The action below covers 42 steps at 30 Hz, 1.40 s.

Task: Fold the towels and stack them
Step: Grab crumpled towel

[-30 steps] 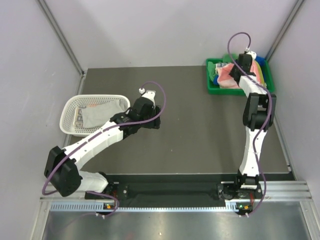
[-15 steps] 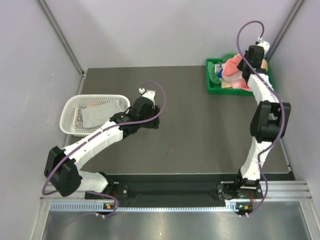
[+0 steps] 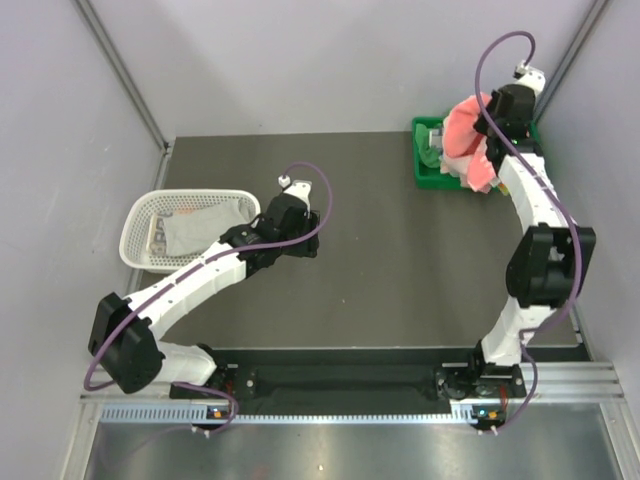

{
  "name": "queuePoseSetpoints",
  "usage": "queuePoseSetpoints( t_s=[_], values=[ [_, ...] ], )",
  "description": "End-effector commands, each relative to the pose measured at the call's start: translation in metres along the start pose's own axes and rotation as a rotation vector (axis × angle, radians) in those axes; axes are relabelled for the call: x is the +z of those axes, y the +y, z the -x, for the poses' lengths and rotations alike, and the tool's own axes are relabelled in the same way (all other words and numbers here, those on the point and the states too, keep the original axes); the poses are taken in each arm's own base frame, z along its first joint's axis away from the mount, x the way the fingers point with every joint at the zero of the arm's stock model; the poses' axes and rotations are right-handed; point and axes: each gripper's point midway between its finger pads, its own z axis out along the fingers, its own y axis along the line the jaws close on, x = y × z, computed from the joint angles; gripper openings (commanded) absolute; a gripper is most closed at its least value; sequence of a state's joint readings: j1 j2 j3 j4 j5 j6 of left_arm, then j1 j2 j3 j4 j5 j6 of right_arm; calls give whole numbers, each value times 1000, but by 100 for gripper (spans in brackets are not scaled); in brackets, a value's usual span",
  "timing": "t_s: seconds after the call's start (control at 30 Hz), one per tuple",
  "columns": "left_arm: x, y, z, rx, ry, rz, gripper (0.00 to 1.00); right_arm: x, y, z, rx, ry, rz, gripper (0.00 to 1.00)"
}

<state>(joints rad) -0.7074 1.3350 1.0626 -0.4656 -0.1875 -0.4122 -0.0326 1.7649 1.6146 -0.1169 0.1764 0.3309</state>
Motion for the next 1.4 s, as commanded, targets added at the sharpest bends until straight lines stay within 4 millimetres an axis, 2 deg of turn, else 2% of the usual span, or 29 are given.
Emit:
queuePoseSetpoints(
  t_s=[0.0, 0.03, 0.07, 0.13, 0.17, 0.2, 0.23, 0.27, 0.33, 0.37, 0.43, 0.47, 0.53, 0.57, 0.7, 0.73, 0.77, 0.8, 0.83, 0.87, 0.93, 0.97, 1.03, 1.07, 1.13, 1.2, 1.23, 1.27, 1.37],
  values=[
    [-6, -6, 24, -3, -77, -16, 56, 48, 7, -3, -9, -28, 23, 0],
    [-6, -6, 24, -2, -81, -16, 56, 56, 9, 2, 4, -42, 35, 0],
    [-7, -5, 26, -5, -89, -13, 56, 74, 0, -17, 8, -4, 19, 0],
    [-7, -5, 26, -7, -94, -10, 56, 87, -3, -23, 33, 5, 33, 3],
    [-7, -5, 26, -6, -94, -14, 56, 91, -3, -24, 40, 13, 54, 13],
    [-8, -5, 26, -4, -94, -15, 56, 100, -6, -38, 41, 40, 53, 18],
    [-7, -5, 26, -4, -92, -14, 56, 103, -8, -39, 37, 55, 50, 21],
    [-8, -4, 26, -5, -95, -12, 57, 105, -9, -43, 33, 67, 52, 34],
    [-7, -4, 24, -4, -92, -12, 58, 101, -11, -47, 18, 79, 50, 45],
    [-8, -4, 24, -4, -92, -14, 58, 93, -10, -34, 17, 50, 49, 56],
    [-7, -5, 24, -7, -91, -19, 58, 84, -12, -34, -9, 52, 50, 62],
    [-7, -6, 24, -7, -91, -21, 58, 74, -9, -20, -18, 29, 59, 69],
    [-8, -6, 25, -8, -95, -24, 58, 63, -8, -20, -51, 57, 65, 72],
    [-7, -6, 25, -8, -95, -24, 58, 51, -1, -10, -59, 46, 94, 75],
    [-4, -8, 23, -7, -87, -30, 58, 28, 19, -26, -143, 102, 151, 78],
    [-3, -8, 23, -10, -86, -29, 58, 24, 25, -39, -188, 125, 147, 78],
    [-3, -8, 23, -11, -86, -30, 58, 23, 21, -44, -211, 138, 129, 78],
    [-2, -8, 22, -11, -84, -31, 58, 18, 37, -56, -249, 158, 142, 78],
    [-1, -9, 22, -12, -82, -32, 58, 16, 41, -64, -303, 176, 141, 78],
    [-1, -9, 21, -12, -82, -35, 58, 16, 53, -79, -347, 194, 138, 78],
    [-1, -10, 21, -12, -79, -39, 58, 16, 61, -90, -421, 218, 113, 79],
    [0, -10, 20, -13, -77, -38, 58, 21, 63, -108, -447, 250, 84, 79],
    [-1, -10, 21, -13, -78, -40, 58, 26, 67, -109, -498, 255, 58, 79],
    [-1, -10, 21, -13, -79, -41, 58, 30, 59, -121, -519, 286, 7, 77],
    [0, -10, 20, -13, -78, -37, 58, 35, 59, -117, -514, 282, -16, 75],
    [-1, -9, 20, -11, -79, -36, 58, 41, 54, -130, -547, 311, -57, 73],
    [-1, -9, 20, -11, -79, -34, 58, 43, 57, -123, -555, 302, -63, 73],
    [-1, -8, 19, -11, -76, -33, 58, 48, 51, -133, -579, 321, -94, 72],
    [0, -9, 18, -12, -75, -37, 58, 53, 43, -135, -622, 327, -167, 70]
  ],
)
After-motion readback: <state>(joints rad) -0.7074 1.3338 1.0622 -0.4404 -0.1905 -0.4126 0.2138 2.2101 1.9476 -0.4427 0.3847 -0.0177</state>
